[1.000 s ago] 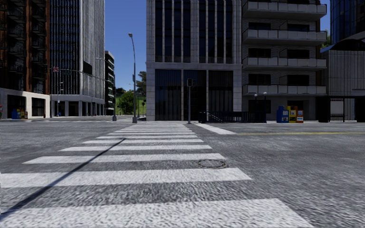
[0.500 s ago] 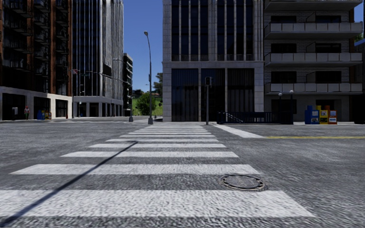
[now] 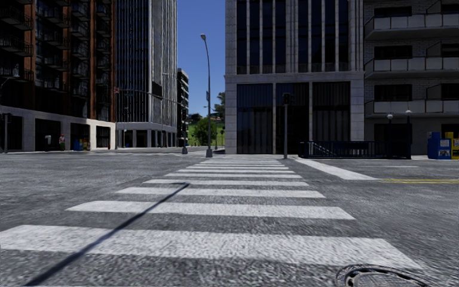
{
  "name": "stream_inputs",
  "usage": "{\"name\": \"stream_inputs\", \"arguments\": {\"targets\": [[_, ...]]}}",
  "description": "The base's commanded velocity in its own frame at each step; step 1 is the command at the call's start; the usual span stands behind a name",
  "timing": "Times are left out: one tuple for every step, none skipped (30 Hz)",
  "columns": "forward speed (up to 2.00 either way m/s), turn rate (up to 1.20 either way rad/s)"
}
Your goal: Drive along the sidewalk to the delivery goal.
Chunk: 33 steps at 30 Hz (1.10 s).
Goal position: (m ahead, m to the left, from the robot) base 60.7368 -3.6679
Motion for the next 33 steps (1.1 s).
{"name": "stream_inputs", "arguments": {"targets": [[2.00,0.00],[2.00,0.00],[2.00,0.00],[2.00,0.00],[2.00,0.00],[2.00,0.00],[2.00,0.00],[2.00,0.00],[2.00,0.00],[2.00,0.00],[2.00,0.00],[2.00,0.00],[2.00,0.00],[2.00,0.00],[2.00,-0.02],[2.00,-0.13],[2.00,-0.18],[2.00,-0.20],[2.00,-0.20],[2.00,-0.20],[2.00,-0.20],[2.00,-0.20],[2.00,-0.20],[2.00,-0.20],[2.00,-0.20],[2.00,-0.20],[2.00,-0.20],[2.00,0.00],[2.00,0.00],[2.00,0.00],[2.00,0.00],[2.00,0.00],[2.00,0.00]]}}
